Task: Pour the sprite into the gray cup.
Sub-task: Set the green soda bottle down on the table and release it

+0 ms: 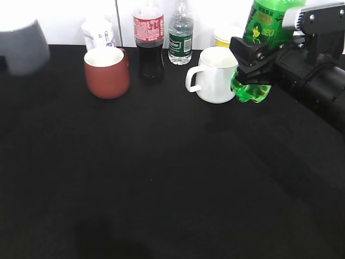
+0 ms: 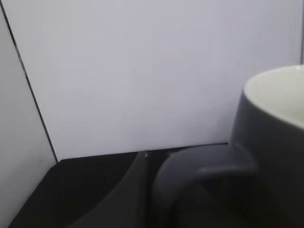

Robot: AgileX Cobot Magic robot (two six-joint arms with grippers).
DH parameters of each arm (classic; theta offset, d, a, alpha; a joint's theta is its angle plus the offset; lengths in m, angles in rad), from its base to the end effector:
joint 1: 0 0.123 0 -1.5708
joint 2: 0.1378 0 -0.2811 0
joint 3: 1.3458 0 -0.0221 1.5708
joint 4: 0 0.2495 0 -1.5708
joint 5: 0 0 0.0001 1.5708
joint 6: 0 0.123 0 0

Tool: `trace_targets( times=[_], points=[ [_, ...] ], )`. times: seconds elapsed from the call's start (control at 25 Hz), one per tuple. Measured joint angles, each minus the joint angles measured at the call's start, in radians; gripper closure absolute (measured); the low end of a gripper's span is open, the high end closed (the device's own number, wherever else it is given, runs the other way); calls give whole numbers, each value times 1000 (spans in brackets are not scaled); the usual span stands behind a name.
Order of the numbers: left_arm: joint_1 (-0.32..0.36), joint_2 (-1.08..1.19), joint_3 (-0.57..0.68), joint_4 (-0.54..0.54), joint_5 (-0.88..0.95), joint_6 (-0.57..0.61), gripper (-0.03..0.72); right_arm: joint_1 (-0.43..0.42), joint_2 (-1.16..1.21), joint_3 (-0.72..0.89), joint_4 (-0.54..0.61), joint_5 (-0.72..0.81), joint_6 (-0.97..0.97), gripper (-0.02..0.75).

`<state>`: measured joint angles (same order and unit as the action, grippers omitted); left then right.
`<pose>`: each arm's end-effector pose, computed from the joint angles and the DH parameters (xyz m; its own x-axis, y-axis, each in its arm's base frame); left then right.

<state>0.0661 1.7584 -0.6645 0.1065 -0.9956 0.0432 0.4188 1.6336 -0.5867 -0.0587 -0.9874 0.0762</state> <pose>0.3644 0.0131 0.1885 -0.0113 0.1002 -0.9949 0.0245 0.9947 0.0999 0.3082 0.1438 0.2100 0.0048 0.0500 -0.9987 -0.4515 0.8912 0.0425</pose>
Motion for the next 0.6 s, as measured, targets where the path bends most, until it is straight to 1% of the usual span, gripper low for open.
trace_targets(
  times=[0.16,0.36,0.48,0.6],
  points=[
    [0,216,-153,0,-38,0,637,0,0,0,0,0,1,290],
    [0,378,-309,7,-38,1,637,0,0,0,0,0,1,290],
    [0,398,-328,51,-29,1,637,0,0,0,0,0,1,290],
    [0,398,-329,60,15,-3,625,0,0,0,0,0,1,290]
  ],
)
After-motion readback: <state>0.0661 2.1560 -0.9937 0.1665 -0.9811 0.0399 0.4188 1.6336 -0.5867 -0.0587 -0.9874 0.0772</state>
